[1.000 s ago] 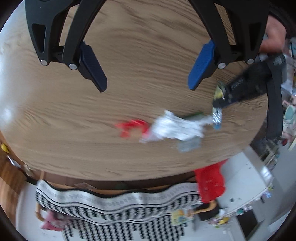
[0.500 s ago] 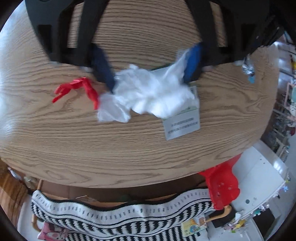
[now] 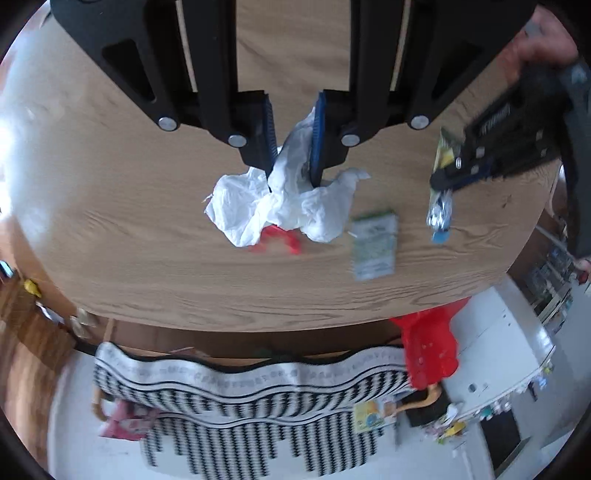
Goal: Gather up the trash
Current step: 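Grasp the white tissue with the right tool while the left tool grasps the blue-silver wrapper, then carry the tissue and wrapper over the black bin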
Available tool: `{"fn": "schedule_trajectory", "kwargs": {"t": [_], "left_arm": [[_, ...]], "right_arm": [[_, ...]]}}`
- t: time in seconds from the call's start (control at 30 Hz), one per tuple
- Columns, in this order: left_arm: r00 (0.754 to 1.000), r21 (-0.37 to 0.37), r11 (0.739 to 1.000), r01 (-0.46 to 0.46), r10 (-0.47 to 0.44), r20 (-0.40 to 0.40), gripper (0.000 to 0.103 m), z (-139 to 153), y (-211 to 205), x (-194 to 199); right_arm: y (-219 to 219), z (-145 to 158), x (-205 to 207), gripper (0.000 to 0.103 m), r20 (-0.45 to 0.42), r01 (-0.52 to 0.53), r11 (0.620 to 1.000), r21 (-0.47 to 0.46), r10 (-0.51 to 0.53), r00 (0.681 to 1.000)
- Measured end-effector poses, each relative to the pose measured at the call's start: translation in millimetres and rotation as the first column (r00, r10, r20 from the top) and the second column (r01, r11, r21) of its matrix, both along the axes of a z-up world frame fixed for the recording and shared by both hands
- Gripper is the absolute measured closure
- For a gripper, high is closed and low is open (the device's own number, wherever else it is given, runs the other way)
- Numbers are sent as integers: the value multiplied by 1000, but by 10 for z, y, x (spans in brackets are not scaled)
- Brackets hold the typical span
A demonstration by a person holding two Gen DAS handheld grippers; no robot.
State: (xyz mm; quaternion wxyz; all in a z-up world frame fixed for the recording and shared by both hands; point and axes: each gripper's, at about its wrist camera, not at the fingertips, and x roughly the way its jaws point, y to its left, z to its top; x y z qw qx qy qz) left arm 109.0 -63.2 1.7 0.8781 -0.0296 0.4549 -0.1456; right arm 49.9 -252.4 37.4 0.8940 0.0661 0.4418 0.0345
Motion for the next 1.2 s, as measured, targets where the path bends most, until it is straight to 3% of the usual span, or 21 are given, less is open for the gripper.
{"fn": "schedule_trajectory", "kwargs": {"t": [0.13, 0.33, 0.5, 0.7, 0.83, 0.93, 1.07, 1.2], "left_arm": [[993, -3, 994, 112, -112, 25, 89, 72, -598, -195], [949, -11, 950, 312, -311, 53, 89, 129, -1710, -668], [878, -24, 879, 477, -475, 61, 89, 77, -2615, -1184], [768, -31, 768, 640, -637, 69, 89, -44, -3519, -1802], [702, -51, 700, 712, -711, 50, 89, -204, -4028, -2172], [656, -39, 655, 755, -754, 36, 89, -347, -4290, -2398], [618, -28, 617, 786, -786, 8, 89, -519, -4558, -2571], [603, -21, 603, 798, -798, -17, 89, -652, -4759, -2661]], "right_arm": [[-694, -1, -547, 86, 13, 117, 993, 12, -117, 993], [-1799, -120, -1296, 86, -21, 312, 950, 8, -312, 950], [-2606, -142, -1991, 86, -21, 448, 894, -3, -448, 894], [-3547, -395, -2931, 86, -53, 604, 797, 18, -602, 796], [-3988, -639, -3415, 86, -97, 663, 748, 25, -658, 746], [-4223, -825, -3681, 86, -140, 680, 733, 29, -671, 729], [-4374, -1089, -3769, 86, -226, 696, 717, 27, -674, 703], [-4475, -1343, -3810, 86, -310, 709, 704, 24, -669, 675]]}}
